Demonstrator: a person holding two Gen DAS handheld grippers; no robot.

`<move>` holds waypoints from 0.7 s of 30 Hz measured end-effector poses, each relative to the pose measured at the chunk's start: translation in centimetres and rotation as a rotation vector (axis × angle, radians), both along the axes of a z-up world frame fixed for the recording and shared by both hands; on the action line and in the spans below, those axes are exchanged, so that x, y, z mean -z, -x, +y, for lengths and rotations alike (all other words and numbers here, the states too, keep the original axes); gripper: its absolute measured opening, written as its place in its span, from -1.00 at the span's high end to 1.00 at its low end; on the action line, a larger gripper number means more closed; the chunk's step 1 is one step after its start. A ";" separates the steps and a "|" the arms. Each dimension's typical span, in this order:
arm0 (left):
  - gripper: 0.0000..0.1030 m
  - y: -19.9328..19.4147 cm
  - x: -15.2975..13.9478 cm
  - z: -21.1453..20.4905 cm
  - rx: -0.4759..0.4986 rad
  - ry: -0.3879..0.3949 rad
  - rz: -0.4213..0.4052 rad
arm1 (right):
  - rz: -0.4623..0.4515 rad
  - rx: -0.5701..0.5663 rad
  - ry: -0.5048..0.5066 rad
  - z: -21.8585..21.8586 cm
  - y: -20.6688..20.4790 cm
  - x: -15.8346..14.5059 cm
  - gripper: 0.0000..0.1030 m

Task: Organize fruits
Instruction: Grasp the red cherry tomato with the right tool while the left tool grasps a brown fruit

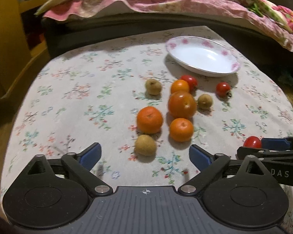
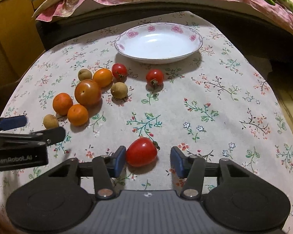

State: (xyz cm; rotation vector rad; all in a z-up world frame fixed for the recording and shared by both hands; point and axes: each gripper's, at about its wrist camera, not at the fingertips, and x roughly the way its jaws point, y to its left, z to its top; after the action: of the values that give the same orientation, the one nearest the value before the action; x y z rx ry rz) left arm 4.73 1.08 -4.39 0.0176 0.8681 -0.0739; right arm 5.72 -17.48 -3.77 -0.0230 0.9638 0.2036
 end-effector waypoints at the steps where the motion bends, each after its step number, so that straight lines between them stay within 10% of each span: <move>1: -0.77 -0.1 0.0 -0.2 0.017 0.018 0.004 | 0.002 0.000 -0.005 -0.1 0.0 0.0 0.04; 21: -0.24 -1.2 1.4 -0.2 0.058 -0.017 0.009 | 0.006 -0.037 -0.036 -0.9 0.3 -0.3 0.28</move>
State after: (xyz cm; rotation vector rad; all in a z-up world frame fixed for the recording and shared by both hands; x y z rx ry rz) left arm 5.90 0.86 -5.79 0.0582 0.8773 -0.1215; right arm 5.46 -18.41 -3.48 -0.0067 0.9663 0.2550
